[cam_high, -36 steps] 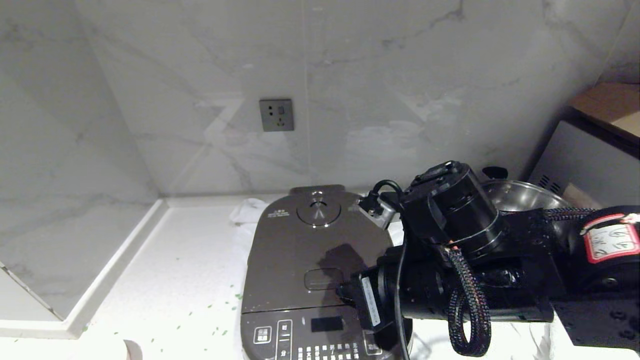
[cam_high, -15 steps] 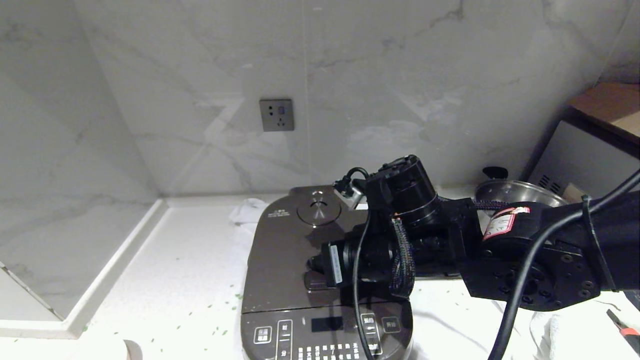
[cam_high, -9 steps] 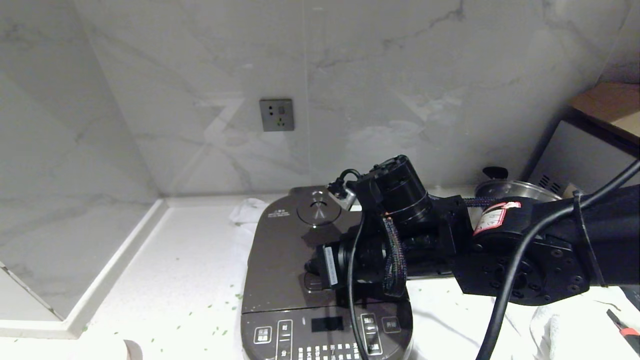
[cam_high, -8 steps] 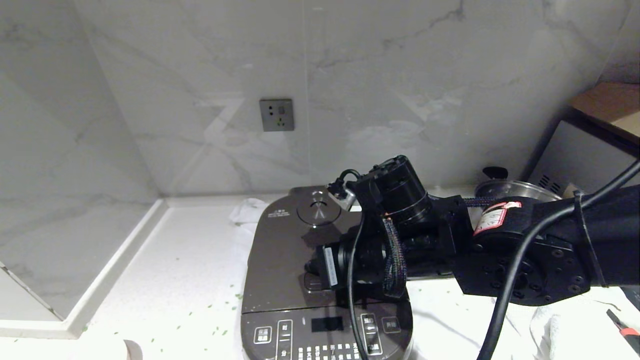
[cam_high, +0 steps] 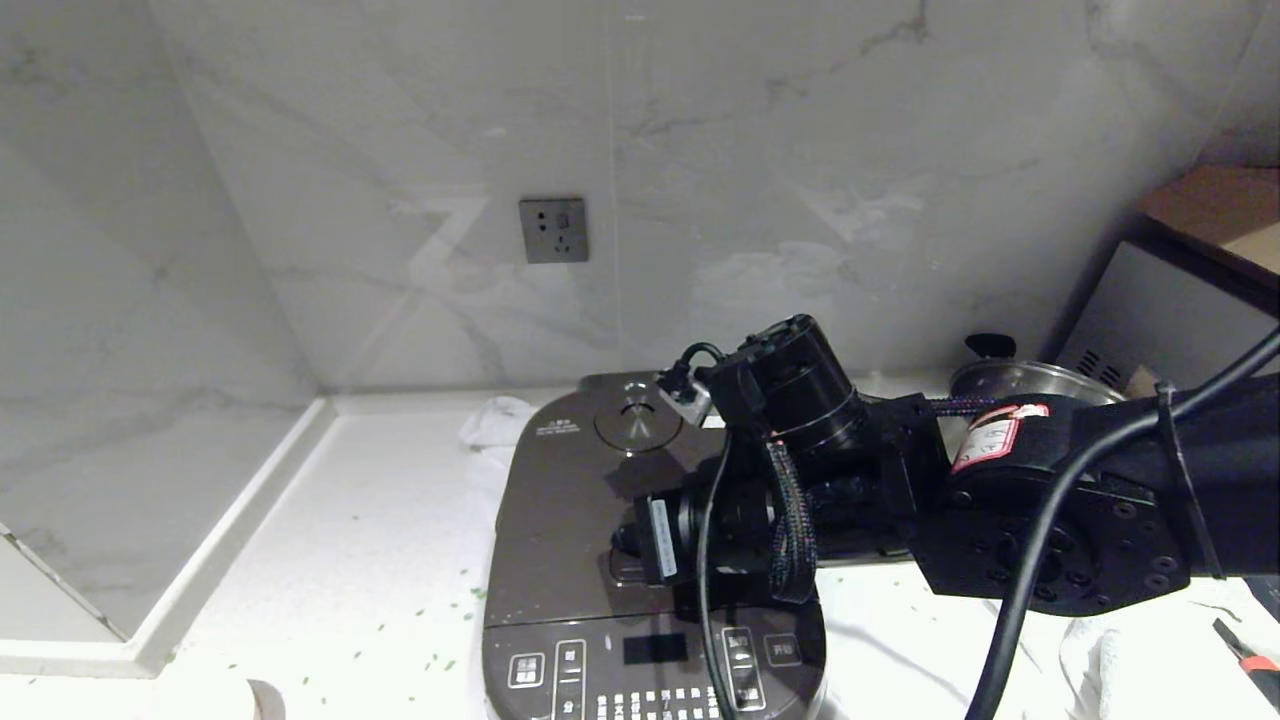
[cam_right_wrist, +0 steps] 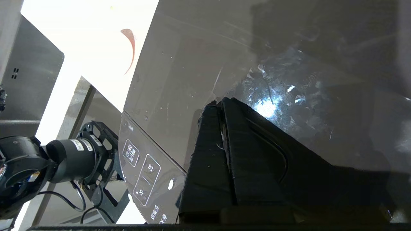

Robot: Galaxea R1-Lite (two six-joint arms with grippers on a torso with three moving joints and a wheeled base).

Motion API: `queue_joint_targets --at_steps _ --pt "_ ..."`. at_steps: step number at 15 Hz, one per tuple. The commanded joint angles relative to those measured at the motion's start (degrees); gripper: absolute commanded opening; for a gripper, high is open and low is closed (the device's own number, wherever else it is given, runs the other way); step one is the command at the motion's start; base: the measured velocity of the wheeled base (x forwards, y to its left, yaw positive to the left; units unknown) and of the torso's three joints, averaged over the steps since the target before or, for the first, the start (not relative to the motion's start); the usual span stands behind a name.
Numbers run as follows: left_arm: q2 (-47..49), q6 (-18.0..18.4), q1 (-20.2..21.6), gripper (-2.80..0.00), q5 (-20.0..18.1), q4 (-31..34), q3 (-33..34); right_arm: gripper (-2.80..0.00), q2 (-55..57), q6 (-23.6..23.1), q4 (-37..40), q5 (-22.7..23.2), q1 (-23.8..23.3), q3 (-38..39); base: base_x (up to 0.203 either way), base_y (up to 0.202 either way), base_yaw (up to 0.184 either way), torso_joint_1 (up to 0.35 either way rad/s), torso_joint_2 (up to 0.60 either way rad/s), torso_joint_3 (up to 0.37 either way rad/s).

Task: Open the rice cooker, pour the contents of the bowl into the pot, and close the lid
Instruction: Open the rice cooker

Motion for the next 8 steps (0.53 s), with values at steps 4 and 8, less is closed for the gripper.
queue_joint_targets --at_steps 4,8 --pt "-0.10 -0.03 0.01 -2.80 0.04 0.09 -0.05 -2.80 0.31 0.97 0.09 0.29 0.04 2.50 0.000 0.000 0.000 0.000 0.00 0.000" --pt "-0.10 -0.02 0.01 -2.80 0.04 0.09 0.02 -2.80 0.79 2.01 -0.09 0.39 -0.03 2.99 0.000 0.000 0.000 0.000 0.00 0.000"
